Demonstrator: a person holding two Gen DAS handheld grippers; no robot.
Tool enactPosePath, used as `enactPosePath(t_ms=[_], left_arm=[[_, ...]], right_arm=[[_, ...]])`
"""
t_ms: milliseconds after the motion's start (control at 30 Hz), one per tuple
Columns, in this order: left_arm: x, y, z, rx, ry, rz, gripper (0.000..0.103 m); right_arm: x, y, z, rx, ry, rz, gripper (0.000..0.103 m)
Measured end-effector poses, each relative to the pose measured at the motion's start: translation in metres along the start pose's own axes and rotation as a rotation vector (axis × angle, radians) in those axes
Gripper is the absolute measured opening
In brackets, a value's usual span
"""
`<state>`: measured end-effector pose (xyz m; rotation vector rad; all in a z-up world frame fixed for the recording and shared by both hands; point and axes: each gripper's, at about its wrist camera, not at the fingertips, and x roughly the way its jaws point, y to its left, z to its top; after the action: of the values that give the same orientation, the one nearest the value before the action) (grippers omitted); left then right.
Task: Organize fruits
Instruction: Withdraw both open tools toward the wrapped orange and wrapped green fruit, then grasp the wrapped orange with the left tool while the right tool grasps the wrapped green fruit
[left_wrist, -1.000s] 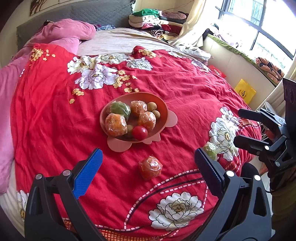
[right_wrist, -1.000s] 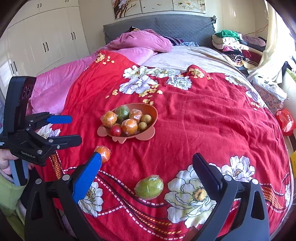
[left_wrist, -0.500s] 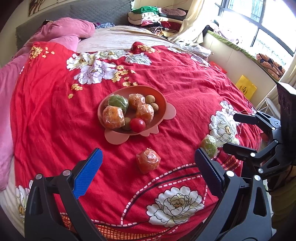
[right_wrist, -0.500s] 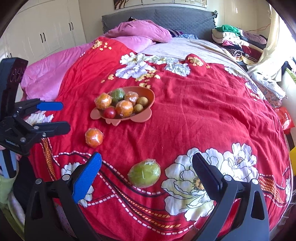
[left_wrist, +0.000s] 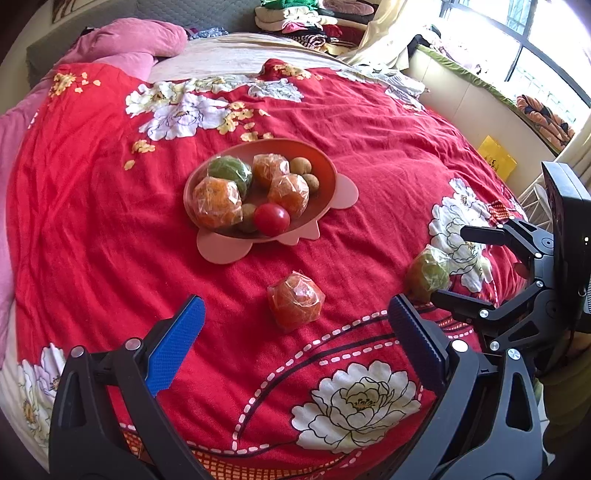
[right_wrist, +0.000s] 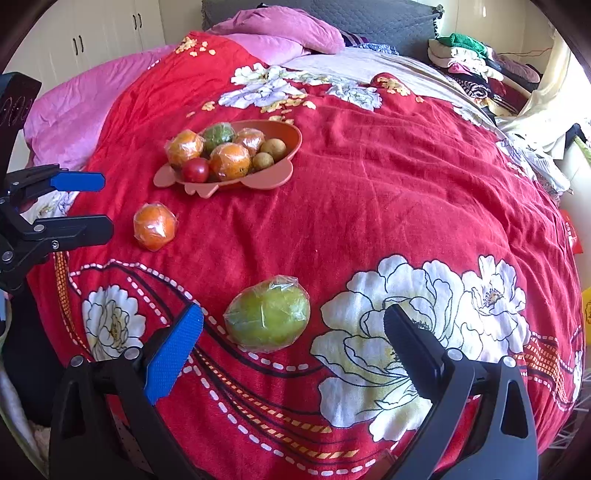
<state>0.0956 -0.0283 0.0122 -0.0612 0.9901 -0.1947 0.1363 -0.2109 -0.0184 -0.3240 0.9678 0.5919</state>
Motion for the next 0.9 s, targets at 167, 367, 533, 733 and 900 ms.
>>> enactPosePath(t_ms=[167, 367, 533, 733, 900], left_arm=[[0.009, 0.002, -0.002, -0.012, 0.017, -0.005, 0.093], [0.021, 0.004, -0.002, -0.023, 0.034, -0.016, 0.093], [0.027, 0.003, -0.002, -0.021, 0.037, -0.037, 0.087], [0.040, -0.001, -0.002, -0.008, 0.065, -0.066, 0.061], [0.049, -0.004, -0.003, 0.012, 0.086, -0.056, 0.051]], right_arm=[[0.010, 0.006, -0.001, -0.034, 0.021, 0.029, 0.083], [0.023, 0.014, -0.002, -0.066, 0.051, 0.061, 0.057], [0.025, 0.008, 0.000, -0.026, 0.045, 0.103, 0.049], [0.019, 0.000, 0.000, 0.018, 0.030, 0.151, 0.048], [0.012, -0.004, 0.001, 0.042, 0.013, 0.174, 0.048]])
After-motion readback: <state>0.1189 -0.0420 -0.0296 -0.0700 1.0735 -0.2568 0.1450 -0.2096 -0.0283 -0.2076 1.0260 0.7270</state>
